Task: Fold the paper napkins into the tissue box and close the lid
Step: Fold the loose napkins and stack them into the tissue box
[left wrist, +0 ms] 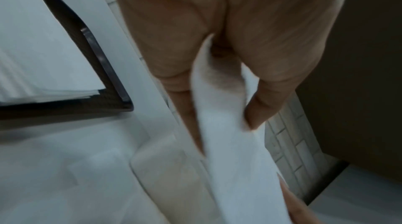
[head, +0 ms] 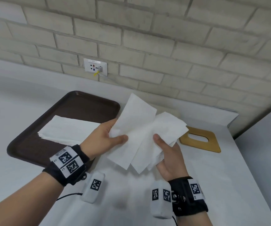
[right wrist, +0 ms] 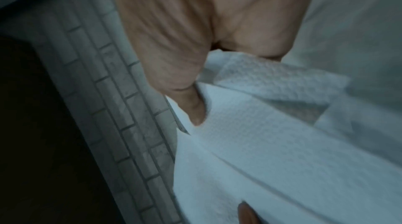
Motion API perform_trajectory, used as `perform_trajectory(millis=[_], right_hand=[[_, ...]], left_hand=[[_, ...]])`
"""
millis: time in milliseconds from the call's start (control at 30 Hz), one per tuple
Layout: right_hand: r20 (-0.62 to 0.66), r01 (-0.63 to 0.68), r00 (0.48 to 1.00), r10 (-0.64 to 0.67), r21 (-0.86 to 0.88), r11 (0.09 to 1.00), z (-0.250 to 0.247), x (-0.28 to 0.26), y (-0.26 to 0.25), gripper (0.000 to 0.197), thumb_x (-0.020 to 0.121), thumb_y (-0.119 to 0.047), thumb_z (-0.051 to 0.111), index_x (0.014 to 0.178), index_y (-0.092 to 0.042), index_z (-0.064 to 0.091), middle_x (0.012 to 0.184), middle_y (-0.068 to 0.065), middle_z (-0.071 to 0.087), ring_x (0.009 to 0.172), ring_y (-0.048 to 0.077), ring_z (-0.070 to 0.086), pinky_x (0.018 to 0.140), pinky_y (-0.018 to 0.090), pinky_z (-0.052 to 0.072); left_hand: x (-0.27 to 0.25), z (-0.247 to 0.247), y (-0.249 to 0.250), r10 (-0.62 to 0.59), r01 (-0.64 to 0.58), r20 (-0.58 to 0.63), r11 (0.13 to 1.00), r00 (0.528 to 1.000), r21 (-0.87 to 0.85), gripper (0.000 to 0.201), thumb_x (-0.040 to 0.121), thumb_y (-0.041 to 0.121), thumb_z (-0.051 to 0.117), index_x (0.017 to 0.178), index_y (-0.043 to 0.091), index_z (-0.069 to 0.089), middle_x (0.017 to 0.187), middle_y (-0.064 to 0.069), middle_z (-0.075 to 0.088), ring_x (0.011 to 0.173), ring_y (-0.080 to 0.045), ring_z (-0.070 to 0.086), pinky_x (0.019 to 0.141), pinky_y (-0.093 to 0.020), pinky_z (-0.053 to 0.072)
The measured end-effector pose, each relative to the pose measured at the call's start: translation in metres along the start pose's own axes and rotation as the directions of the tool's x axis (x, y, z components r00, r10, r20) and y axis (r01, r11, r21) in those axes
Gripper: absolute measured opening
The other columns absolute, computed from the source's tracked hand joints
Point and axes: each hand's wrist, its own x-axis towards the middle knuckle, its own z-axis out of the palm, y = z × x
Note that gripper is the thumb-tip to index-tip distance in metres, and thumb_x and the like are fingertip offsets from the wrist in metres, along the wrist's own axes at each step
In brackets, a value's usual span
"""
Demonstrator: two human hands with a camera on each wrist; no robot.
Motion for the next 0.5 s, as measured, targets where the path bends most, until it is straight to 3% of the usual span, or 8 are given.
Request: perform_trajectory(millis=[100,200,300,400,500], right_hand=[[-0.080,0.043,0.995,-0.056,-0.161,0.986,-0.002,-0.006,0.006,0.026,0.093,-0.004,0.069,0.118,-0.012,0.070,0.117,0.010,0.076,0.110,0.028,0.072,0.105,0.056,0.050],[-0.098,0.051,0.992,-0.083,-0.293,0.955,-0.002,-0.016,0.015,0.024,0.093,-0.005,0.071,0.116,-0.011,0.072,0.114,0.008,0.077,0.108,0.027,0.073,0.103,0.055,0.052],[-0.142,0.051,0.984,-0.109,-0.364,0.930,-0.010,-0.025,0.025,0.022,0.093,-0.007,0.072,0.114,-0.012,0.073,0.111,0.006,0.078,0.105,0.025,0.074,0.100,0.055,0.054],[-0.221,0.046,0.965,-0.144,-0.399,0.916,-0.026,-0.030,0.030,0.019,0.092,-0.009,0.073,0.111,-0.014,0.074,0.109,0.003,0.079,0.103,0.024,0.074,0.100,0.055,0.054],[-0.254,0.046,0.953,-0.167,-0.423,0.905,-0.040,-0.034,0.029,0.019,0.093,-0.010,0.073,0.111,-0.016,0.074,0.108,0.000,0.079,0.103,0.021,0.075,0.100,0.050,0.055]], left_hand=[[-0.002,0.001,-0.007,-0.065,0.066,0.004,0.997,0.998,-0.044,0.036,0.085,0.037,0.080,0.118,0.024,0.073,0.115,0.000,0.078,0.104,-0.026,0.076,0.098,-0.056,0.057],[-0.003,0.009,-0.016,-0.104,0.104,0.007,0.991,0.995,-0.080,0.029,0.090,0.028,0.080,0.117,0.019,0.073,0.114,-0.003,0.079,0.104,-0.028,0.076,0.097,-0.054,0.058],[-0.007,0.017,-0.029,-0.120,0.122,0.046,0.992,0.992,-0.023,0.018,0.095,0.014,0.076,0.113,0.017,0.071,0.108,0.002,0.080,0.098,-0.021,0.077,0.089,-0.042,0.061],[-0.012,0.020,-0.046,-0.126,0.124,0.030,0.991,0.992,0.056,0.012,0.092,0.016,0.078,0.099,0.021,0.068,0.095,0.009,0.078,0.088,-0.009,0.073,0.083,-0.030,0.056],[-0.012,0.022,-0.060,-0.185,0.185,-0.010,0.980,0.983,0.068,0.020,0.083,0.024,0.083,0.092,0.030,0.066,0.087,0.006,0.074,0.083,-0.014,0.068,0.084,-0.039,0.057]])
